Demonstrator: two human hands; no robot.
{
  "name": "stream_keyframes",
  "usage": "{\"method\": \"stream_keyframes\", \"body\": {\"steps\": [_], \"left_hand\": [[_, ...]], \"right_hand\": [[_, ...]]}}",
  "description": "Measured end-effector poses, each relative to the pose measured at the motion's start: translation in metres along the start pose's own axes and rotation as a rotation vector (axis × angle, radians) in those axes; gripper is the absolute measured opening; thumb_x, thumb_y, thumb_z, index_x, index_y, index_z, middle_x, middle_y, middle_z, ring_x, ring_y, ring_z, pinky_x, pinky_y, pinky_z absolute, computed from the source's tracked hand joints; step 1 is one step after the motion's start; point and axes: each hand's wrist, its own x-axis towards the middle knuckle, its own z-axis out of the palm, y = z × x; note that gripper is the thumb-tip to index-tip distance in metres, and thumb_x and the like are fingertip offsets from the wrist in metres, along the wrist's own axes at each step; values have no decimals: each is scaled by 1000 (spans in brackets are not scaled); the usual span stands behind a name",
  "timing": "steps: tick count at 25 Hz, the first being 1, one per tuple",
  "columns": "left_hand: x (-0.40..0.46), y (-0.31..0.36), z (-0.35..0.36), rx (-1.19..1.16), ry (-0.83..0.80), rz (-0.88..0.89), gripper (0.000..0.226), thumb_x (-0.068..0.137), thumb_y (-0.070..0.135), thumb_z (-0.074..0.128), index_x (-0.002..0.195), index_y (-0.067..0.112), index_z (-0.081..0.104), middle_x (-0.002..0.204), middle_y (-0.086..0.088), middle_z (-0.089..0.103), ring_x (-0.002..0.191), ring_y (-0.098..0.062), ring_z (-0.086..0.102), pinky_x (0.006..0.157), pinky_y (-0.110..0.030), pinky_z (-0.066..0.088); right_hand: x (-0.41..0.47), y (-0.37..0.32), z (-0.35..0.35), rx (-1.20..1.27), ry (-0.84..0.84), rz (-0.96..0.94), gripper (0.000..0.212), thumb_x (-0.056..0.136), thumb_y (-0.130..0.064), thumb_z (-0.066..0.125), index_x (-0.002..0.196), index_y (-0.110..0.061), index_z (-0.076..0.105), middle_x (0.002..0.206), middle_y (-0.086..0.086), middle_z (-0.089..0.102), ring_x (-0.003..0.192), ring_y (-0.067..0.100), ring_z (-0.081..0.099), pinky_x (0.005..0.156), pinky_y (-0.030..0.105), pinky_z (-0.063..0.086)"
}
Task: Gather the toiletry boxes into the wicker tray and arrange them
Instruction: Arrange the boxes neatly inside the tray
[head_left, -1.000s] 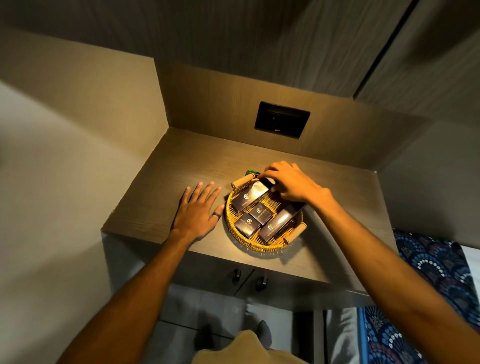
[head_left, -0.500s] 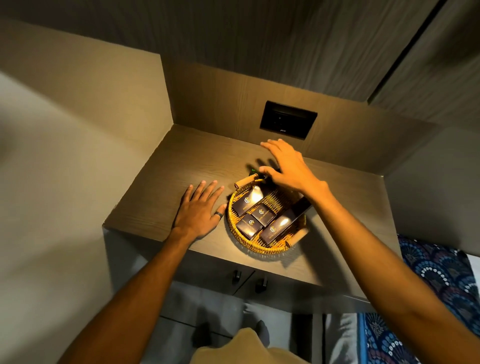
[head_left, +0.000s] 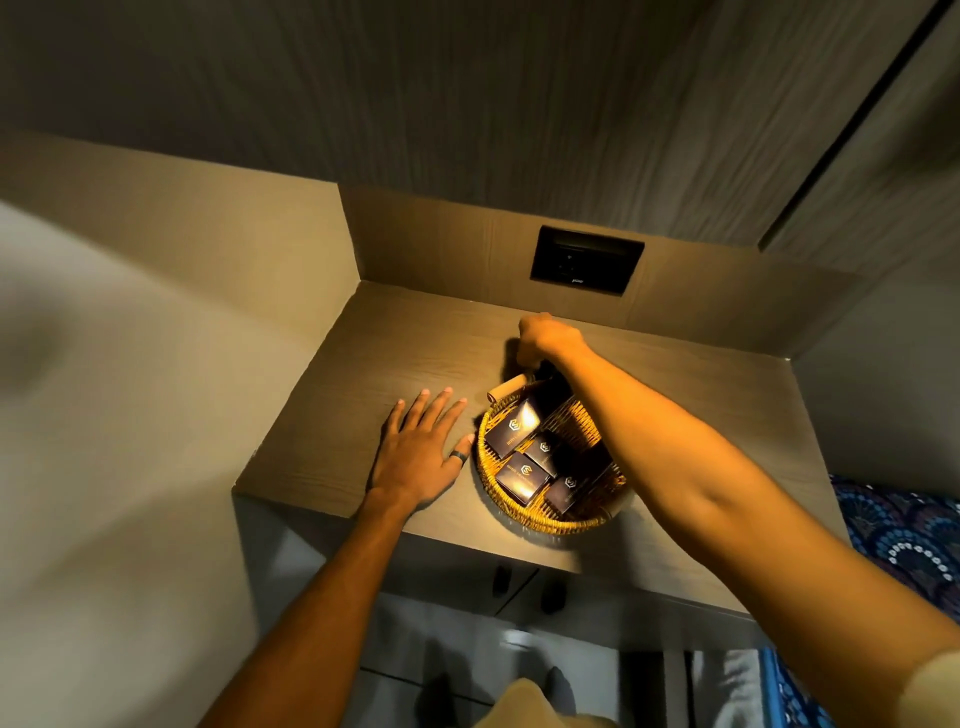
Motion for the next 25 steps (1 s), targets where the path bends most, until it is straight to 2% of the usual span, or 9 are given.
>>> {"method": "stream_keyframes", "body": {"steps": [3, 5, 8, 11, 13, 14, 18, 23, 25], "left_hand": [[-1, -1, 1, 6, 1, 6, 68, 101, 65, 17, 163, 38, 15, 173, 5, 13, 160, -21, 4, 128, -51, 0], [0, 0, 3, 3, 16, 12, 67, 101, 64, 19, 163, 38, 16, 173, 5, 13, 159, -21, 5, 128, -52, 2], [-1, -1, 3, 9, 18, 4, 66, 102, 63, 21, 163, 37, 17, 173, 4, 15, 159, -23, 6, 128, -52, 1], [-4, 11, 0, 47, -12, 81, 65, 104, 62, 22, 163, 36, 15, 173, 3, 13, 160, -23, 5, 127, -52, 0], [-4, 9, -2, 41, -18, 56, 65, 104, 61, 23, 163, 35, 14, 173, 2, 12, 160, -24, 4, 127, -51, -1], [-4, 9, -2, 39, -19, 42, 65, 104, 60, 23, 163, 35, 14, 173, 2, 12, 160, -24, 3, 127, -51, -2], [-9, 4, -2, 36, -30, 20, 64, 106, 59, 22, 164, 34, 13, 174, 2, 11, 160, -23, 2, 127, -50, -4], [-5, 6, -5, 34, -36, 7, 64, 106, 59, 22, 164, 34, 12, 174, 1, 11, 160, -24, 2, 127, -50, -4], [-5, 6, -6, 28, -33, 5, 64, 106, 59, 22, 164, 34, 12, 173, 1, 11, 160, -24, 2, 127, -50, -4]], "right_hand": [[-7, 17, -19, 290, 97, -58, 38, 90, -12, 71, 127, -5, 70, 128, 18, 71, 108, 28, 71, 87, 39, 62], [-26, 35, -31, 467, 213, -124, 39, 89, -13, 76, 128, -9, 70, 120, 11, 73, 98, 18, 67, 80, 28, 59], [-71, 67, -26, 480, 350, -185, 36, 79, -20, 87, 112, -13, 76, 94, -4, 72, 84, 7, 65, 84, 26, 55], [-124, 105, 7, 411, 269, -185, 17, 80, -14, 82, 97, -19, 80, 88, -7, 72, 76, -3, 63, 76, 19, 54], [-131, 103, 24, 278, 194, -208, 20, 82, -11, 77, 99, -21, 80, 94, -5, 70, 84, 6, 66, 69, 16, 46], [-130, 99, 29, 226, 169, -213, 23, 81, -10, 76, 101, -20, 78, 95, -4, 68, 91, 13, 68, 71, 19, 45], [-126, 79, 45, 135, 133, -167, 42, 78, -7, 78, 117, -13, 65, 114, 9, 68, 107, 29, 66, 84, 39, 59], [-127, 68, 54, 73, 211, -137, 48, 81, -11, 77, 120, -12, 48, 113, 17, 67, 100, 36, 65, 80, 49, 58], [-130, 65, 54, 53, 259, -127, 53, 80, -13, 77, 122, -12, 45, 111, 19, 68, 99, 40, 67, 78, 48, 56]]}}
